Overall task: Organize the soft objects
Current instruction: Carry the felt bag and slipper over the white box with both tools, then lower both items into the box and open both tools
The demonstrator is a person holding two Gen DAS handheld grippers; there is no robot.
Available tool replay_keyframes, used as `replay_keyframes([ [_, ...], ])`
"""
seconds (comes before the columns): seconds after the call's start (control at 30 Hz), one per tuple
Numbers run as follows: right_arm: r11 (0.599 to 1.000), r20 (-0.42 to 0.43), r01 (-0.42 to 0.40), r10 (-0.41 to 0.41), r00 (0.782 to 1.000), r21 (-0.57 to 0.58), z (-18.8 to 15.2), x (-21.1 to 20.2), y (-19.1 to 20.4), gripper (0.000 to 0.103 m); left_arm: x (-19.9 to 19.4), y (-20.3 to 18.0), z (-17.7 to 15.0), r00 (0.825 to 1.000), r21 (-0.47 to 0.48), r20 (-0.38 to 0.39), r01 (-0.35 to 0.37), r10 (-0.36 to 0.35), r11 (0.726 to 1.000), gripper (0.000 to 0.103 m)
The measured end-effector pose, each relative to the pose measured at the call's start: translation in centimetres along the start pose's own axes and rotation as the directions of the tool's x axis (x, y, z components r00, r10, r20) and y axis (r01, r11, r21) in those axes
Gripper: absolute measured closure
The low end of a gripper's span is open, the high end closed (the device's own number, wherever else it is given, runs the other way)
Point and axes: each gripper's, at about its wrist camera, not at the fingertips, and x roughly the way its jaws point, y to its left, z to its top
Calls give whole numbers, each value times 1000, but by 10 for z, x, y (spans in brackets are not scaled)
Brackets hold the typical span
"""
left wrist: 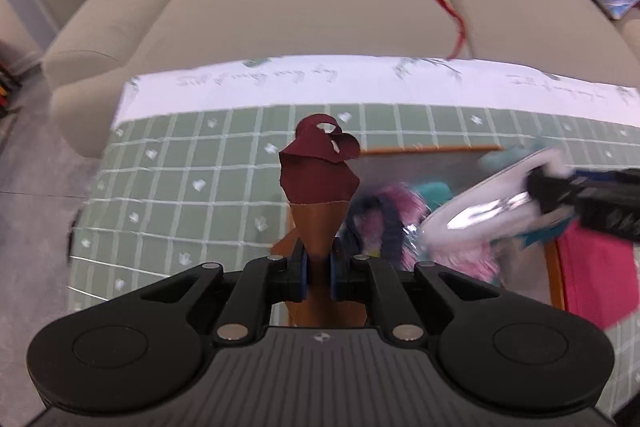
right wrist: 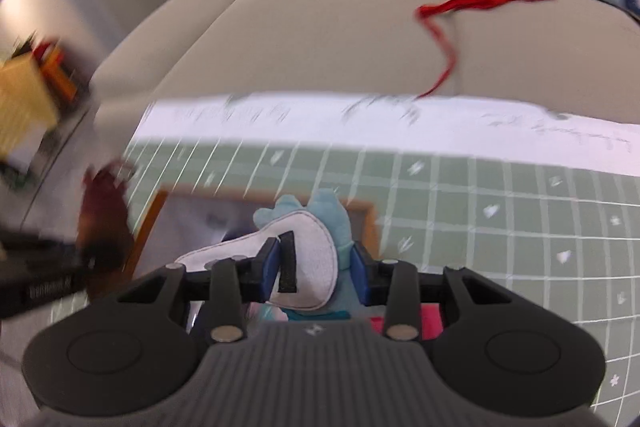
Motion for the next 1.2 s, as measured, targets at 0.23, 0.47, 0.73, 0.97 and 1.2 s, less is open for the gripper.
replay_keyframes([
  [0.23,963,-160,-45,2,987,-267,-35,19,33,66,3,3,-27,994,27,4,106,-106,994,92],
  [0.47,948,-218,-70,0,976,-311,-46,33,44,66,15,4,-33,991,-12,-6,134,-134,991,92],
  [0.73,935,-235,-87,3,972,-345,-55,41,51,62,30,-8,-40,995,30,-58,81,-79,996,82],
  [0.97,913,-218,-81,-9,976,-401,-59,35,59,48,21,-8,-43,992,15,43,120,-121,993,16],
  [1.2,910,-193,-86,7,981,-405,-58,29,67,41,12,-16,-42,993,110,92,61,-71,992,16],
])
